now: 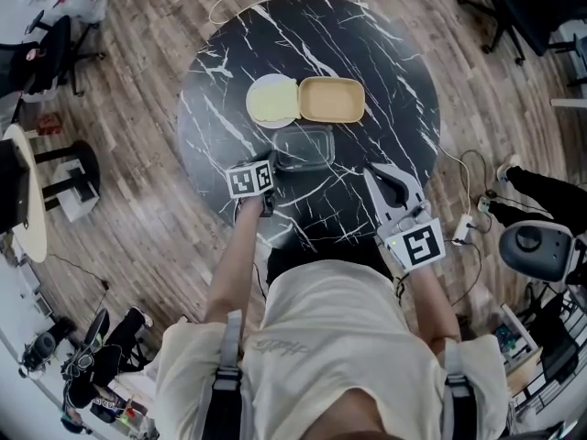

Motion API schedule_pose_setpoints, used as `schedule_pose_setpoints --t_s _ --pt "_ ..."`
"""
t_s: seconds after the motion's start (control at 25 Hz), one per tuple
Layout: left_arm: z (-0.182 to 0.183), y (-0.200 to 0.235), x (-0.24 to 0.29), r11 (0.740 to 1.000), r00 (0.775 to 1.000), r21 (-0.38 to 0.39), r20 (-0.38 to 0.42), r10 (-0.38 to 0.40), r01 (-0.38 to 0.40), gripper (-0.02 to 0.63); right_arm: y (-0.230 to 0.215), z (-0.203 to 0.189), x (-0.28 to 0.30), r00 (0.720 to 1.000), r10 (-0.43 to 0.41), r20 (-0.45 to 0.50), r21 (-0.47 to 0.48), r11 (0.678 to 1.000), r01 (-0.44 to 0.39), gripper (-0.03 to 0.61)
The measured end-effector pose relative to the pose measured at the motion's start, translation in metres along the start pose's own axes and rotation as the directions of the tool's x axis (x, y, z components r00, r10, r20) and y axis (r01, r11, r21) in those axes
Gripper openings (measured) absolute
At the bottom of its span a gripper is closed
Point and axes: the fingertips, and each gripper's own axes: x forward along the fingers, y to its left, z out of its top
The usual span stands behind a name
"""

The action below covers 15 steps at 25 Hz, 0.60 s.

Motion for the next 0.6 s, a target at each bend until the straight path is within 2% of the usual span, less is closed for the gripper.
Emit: schedule_pose_setpoints --t_s 0.12,0.32,0.6 --pt "0.000 -0.001 -0.001 1.000 1.000 0.019 0.017 -0.006 0.006 0.019 0.000 0.001 -0.003 1.000 -0.013 0.007 -0.004 1.000 0.013 0.005" --pt "0.004 -0.012 -0.009 0.987 0.998 0.160 0.064 0.007 -0.018 0.018 0.004 0.002 -0.008 1.000 -0.025 0.006 -0.021 0.999 0.025 0.006" --pt "0.014 -0.034 -0.041 0.962 0.988 0.273 0.157 -0.013 -0.031 0.017 0.011 0.010 -0.011 0.999 -0.027 0.020 -0.049 0.998 0.028 0.005"
